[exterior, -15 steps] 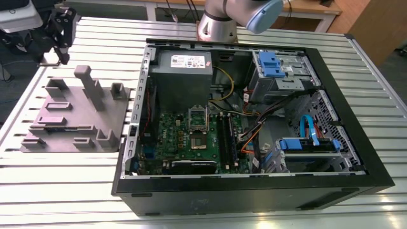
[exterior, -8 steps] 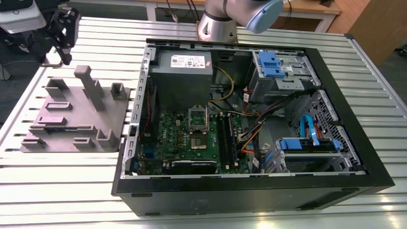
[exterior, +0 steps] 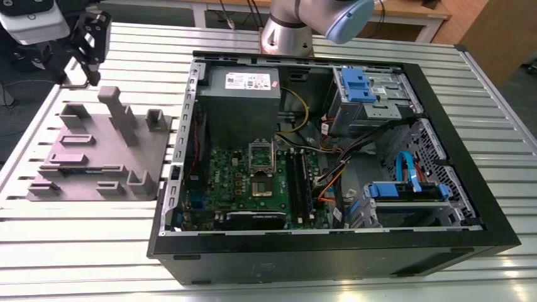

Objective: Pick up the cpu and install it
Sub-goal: 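Pick up the cpu and move it towards the insertion slot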

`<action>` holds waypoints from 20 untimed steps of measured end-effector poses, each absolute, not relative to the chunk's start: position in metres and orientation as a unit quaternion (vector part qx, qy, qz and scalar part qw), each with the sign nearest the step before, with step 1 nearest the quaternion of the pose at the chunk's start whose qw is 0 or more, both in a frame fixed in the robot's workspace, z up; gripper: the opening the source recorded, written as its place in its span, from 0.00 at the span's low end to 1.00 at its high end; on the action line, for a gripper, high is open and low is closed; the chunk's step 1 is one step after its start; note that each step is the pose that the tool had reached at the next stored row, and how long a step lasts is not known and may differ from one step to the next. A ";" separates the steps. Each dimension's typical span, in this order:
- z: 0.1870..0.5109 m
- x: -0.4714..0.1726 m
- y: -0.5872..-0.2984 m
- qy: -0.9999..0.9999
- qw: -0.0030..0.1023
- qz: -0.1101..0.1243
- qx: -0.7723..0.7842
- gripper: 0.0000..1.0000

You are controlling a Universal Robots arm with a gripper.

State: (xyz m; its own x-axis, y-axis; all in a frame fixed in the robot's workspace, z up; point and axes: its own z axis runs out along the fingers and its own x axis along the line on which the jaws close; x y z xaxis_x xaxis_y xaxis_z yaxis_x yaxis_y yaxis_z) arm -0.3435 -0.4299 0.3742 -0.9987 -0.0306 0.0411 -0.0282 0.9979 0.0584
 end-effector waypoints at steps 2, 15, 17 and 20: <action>0.374 -0.342 -0.430 -0.999 0.021 -0.029 0.015 0.47; 0.374 -0.336 -0.430 -0.999 0.021 -0.029 0.015 0.47; 0.374 -0.335 -0.430 -0.999 0.021 -0.029 0.015 0.47; 0.374 -0.333 -0.430 -0.999 0.021 -0.029 0.015 0.47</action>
State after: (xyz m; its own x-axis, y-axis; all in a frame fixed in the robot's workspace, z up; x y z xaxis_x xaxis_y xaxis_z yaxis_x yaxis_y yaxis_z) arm -0.3326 -0.4299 0.3742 -0.9987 -0.0306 0.0410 -0.0282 0.9979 0.0584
